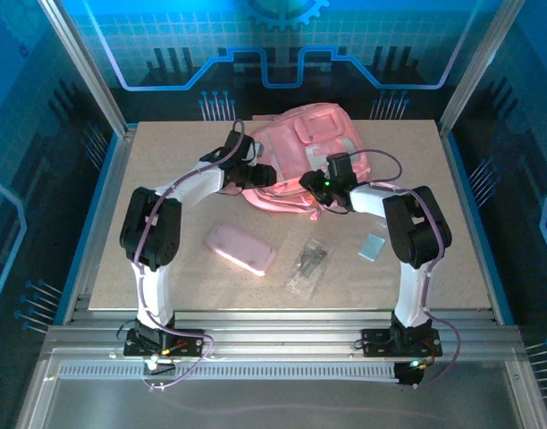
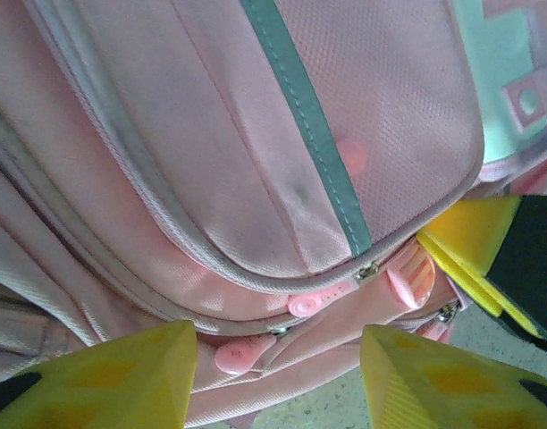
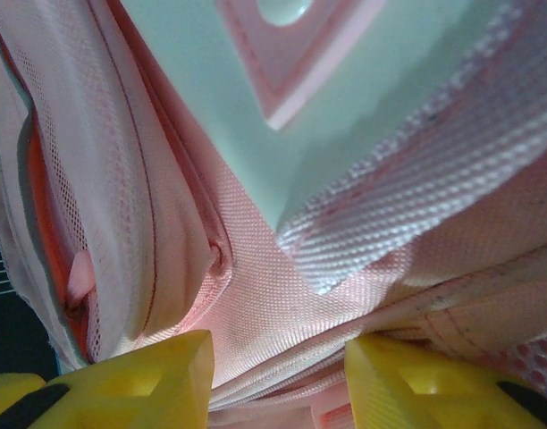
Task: Pack the student bag
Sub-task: Unzip the student bag at the top-center of the table.
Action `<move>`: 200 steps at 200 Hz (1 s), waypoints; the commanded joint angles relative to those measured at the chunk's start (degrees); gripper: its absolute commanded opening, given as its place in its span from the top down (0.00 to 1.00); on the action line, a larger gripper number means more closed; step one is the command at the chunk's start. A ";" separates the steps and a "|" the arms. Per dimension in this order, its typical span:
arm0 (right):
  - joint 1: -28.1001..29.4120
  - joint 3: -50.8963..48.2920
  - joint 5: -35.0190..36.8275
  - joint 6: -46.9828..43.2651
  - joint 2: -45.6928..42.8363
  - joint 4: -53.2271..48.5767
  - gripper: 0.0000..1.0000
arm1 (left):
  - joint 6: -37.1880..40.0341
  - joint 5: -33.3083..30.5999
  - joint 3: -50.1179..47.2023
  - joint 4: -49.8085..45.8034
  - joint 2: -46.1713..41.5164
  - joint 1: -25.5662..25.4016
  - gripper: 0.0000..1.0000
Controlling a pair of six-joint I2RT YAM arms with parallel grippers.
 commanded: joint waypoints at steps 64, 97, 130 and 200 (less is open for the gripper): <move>-0.44 0.74 1.23 0.34 1.94 -0.80 0.56 | 1.01 2.59 1.83 -4.51 8.45 -1.14 0.50; -0.56 0.65 1.14 0.60 2.24 -0.90 0.56 | 3.14 3.48 1.99 -6.26 10.19 -3.26 0.55; -0.61 0.80 0.97 0.64 2.46 -0.99 0.56 | 4.05 4.75 2.10 -7.48 11.55 -4.32 0.60; -0.61 0.49 1.23 0.96 3.03 -1.08 0.56 | -8.58 12.44 2.85 3.24 13.95 -4.47 0.67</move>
